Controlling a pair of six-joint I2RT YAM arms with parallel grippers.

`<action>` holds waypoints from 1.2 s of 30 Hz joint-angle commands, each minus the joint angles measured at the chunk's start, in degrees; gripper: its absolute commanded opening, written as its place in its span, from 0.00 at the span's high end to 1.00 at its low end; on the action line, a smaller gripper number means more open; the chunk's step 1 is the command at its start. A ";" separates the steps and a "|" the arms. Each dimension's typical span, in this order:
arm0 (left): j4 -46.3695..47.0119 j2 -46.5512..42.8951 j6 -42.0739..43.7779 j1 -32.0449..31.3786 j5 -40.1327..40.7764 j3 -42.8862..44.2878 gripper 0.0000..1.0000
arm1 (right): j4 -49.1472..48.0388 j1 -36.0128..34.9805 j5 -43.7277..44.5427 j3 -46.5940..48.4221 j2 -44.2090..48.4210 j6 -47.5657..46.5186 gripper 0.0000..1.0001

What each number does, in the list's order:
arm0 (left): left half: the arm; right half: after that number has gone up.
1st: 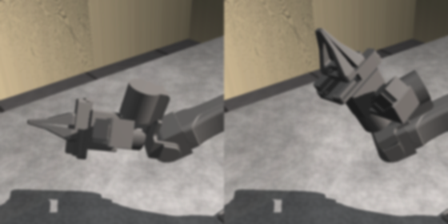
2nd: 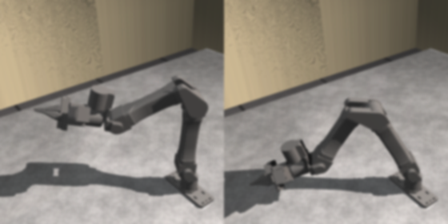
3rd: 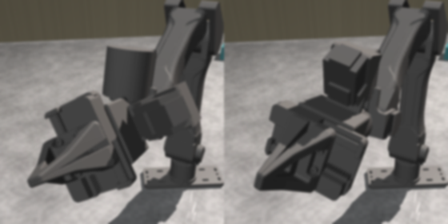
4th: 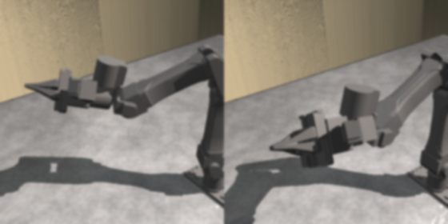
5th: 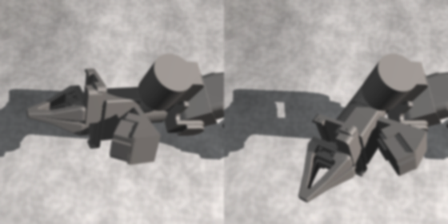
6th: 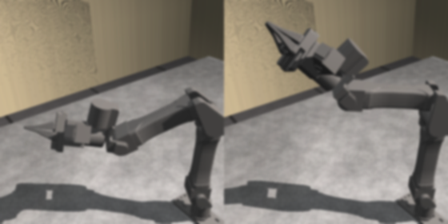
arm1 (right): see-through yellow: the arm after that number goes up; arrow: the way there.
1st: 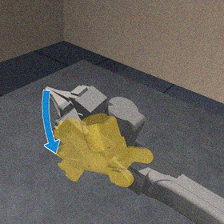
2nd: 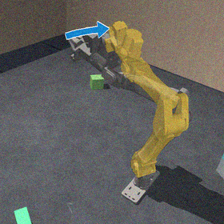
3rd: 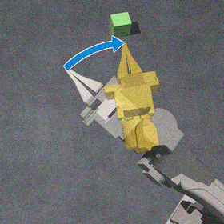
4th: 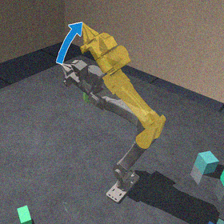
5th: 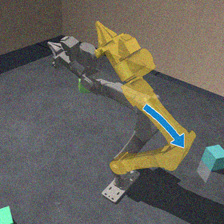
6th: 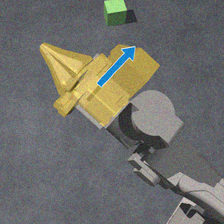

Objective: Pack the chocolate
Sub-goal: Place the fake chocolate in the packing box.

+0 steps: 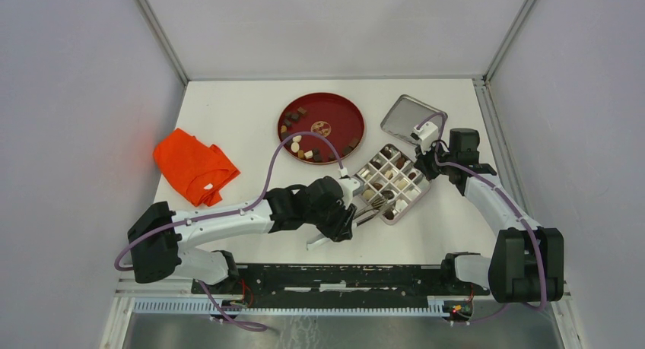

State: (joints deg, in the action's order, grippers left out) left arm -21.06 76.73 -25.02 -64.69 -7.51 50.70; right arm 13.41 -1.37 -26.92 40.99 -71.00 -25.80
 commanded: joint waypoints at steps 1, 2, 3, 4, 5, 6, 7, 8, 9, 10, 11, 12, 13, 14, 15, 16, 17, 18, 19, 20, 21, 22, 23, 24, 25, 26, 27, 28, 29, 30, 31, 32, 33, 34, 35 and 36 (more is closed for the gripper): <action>1.02 -1.01 -1.44 -0.22 0.92 2.21 0.56 | -3.19 0.16 -2.54 0.58 0.59 0.50 1.00; 1.02 -1.03 -1.44 -0.26 0.92 2.28 0.56 | -3.22 0.14 -2.54 0.58 0.59 0.52 1.00; 1.02 -1.05 -1.44 -0.21 0.96 2.30 0.56 | -3.21 0.15 -2.57 0.58 0.60 0.49 1.00; 1.01 -1.18 -1.37 -0.26 1.06 2.41 0.56 | -3.22 0.14 -2.45 0.58 0.60 0.49 1.00; 1.06 -1.39 -1.40 -0.23 1.23 2.53 0.57 | -3.24 0.14 -2.44 0.58 0.60 0.51 1.00; 1.15 -1.59 -1.41 -0.23 1.26 2.75 0.57 | -3.21 0.10 -2.46 0.58 0.56 0.49 1.00; 1.19 -2.00 -1.44 -0.22 1.27 3.02 0.57 | -3.21 0.12 -2.44 0.59 0.60 0.49 1.00; 1.20 -2.40 -1.58 -0.23 1.34 3.27 0.58 | -3.17 0.12 -2.46 0.58 0.59 0.49 1.00; 1.31 -2.96 -1.75 -0.28 1.28 3.55 0.58 | -3.21 0.16 -2.53 0.58 0.59 0.49 1.00; 1.48 -3.67 -1.96 -0.28 1.27 3.75 0.59 | -3.16 0.18 -2.53 0.58 0.52 0.49 1.00; 1.64 -4.38 -2.31 -0.27 1.27 3.93 0.59 | -3.12 0.14 -2.53 0.54 0.51 0.49 1.00; 1.65 -5.06 -2.50 -0.23 1.27 4.15 0.59 | -3.11 0.14 -2.55 0.49 0.43 0.40 1.00; 1.41 -5.76 -2.76 -0.25 1.38 4.41 0.59 | -3.21 0.15 -2.53 0.43 0.37 0.36 1.00; 1.05 -6.43 -2.98 -0.22 1.81 4.74 0.59 | -3.26 0.14 -2.64 0.36 0.33 0.31 1.00; 0.32 -7.13 -3.09 -0.25 2.60 5.09 0.59 | -3.25 0.14 -2.71 0.32 0.15 0.23 1.00; -0.45 -8.03 -3.16 -0.15 3.80 5.56 0.60 | -3.32 0.14 -2.77 0.23 0.00 0.23 1.00; -1.49 -8.75 -3.00 -0.13 5.42 6.00 0.60 | -3.38 0.18 -3.31 0.14 0.07 0.18 1.00; -2.52 -9.36 -2.71 -0.03 6.90 6.44 0.60 | -3.54 0.14 -3.92 -0.02 0.13 0.14 1.00; -3.67 -9.80 -2.38 0.24 8.64 7.17 0.60 | -3.84 0.18 -4.80 -0.27 0.33 0.14 1.00; -5.16 -10.01 -2.06 0.57 10.45 7.90 0.60 | -4.07 0.17 -5.72 -0.46 0.49 0.06 1.00; -6.67 -10.10 -1.84 1.16 12.03 8.71 0.60 | -4.24 0.16 -6.26 -0.63 0.75 -0.11 1.00; -9.27 -9.92 -1.80 2.04 13.19 9.89 0.60 | -4.49 0.14 -6.88 -0.80 0.88 -0.40 1.00; -11.57 -9.50 -1.84 3.02 14.38 11.32 0.60 | -4.52 0.14 -7.59 -0.99 0.98 -0.81 1.00; -13.55 -8.97 -1.79 3.92 16.02 12.96 0.60 | -4.53 0.14 -8.27 -1.07 1.02 -1.28 1.00; -15.31 -8.33 -1.46 4.72 17.22 14.35 0.60 | -4.45 0.14 -9.02 -1.17 0.98 -1.51 1.00; -16.66 -7.68 -0.82 5.78 17.82 15.51 0.60 | -4.32 0.18 -9.52 -1.18 0.87 -1.82 1.00; -17.50 -7.02 -0.15 7.23 17.92 16.38 0.60 | -4.20 0.16 -9.79 -1.09 0.70 -2.09 1.00; -17.86 -6.34 0.60 9.21 17.40 16.86 0.60 | -4.01 0.19 -9.95 -1.01 0.54 -2.35 1.00; -17.95 -5.70 1.36 12.31 15.27 17.16 0.60 | -3.88 0.16 -10.00 -0.96 0.25 -2.60 1.00; -17.95 -4.90 2.10 15.25 13.47 17.34 0.60 | -3.71 0.14 -10.00 -0.92 0.10 -2.86 1.00; -17.91 -4.06 2.95 18.21 11.82 17.55 0.60 | -3.51 0.14 -10.00 -0.82 -0.25 -3.02 1.00; -18.11 -3.06 3.90 20.81 10.00 18.03 0.60 | -3.19 0.18 -10.01 -0.62 -0.59 -3.22 1.00; -18.47 -1.92 4.84 23.40 8.67 18.67 0.60 | -2.89 0.14 -10.02 -0.44 -0.90 -3.51 1.00; -19.13 -0.33 5.83 25.31 7.89 19.78 0.60 | -2.65 0.14 -10.00 -0.31 -1.13 -3.72 1.00; -20.25 1.20 6.91 27.06 7.13 21.16 0.60 | -2.54 0.14 -9.95 -0.26 -1.31 -3.81 1.00; -21.70 2.68 8.07 28.42 6.46 22.65 0.60 | -2.45 0.15 -9.84 -0.21 -1.42 -3.90 1.00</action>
State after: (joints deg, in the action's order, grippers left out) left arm -39.13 75.16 -22.81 -41.89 3.14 67.64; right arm 12.95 -1.37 -33.56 39.51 -71.83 -28.99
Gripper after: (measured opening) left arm 0.403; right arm 0.011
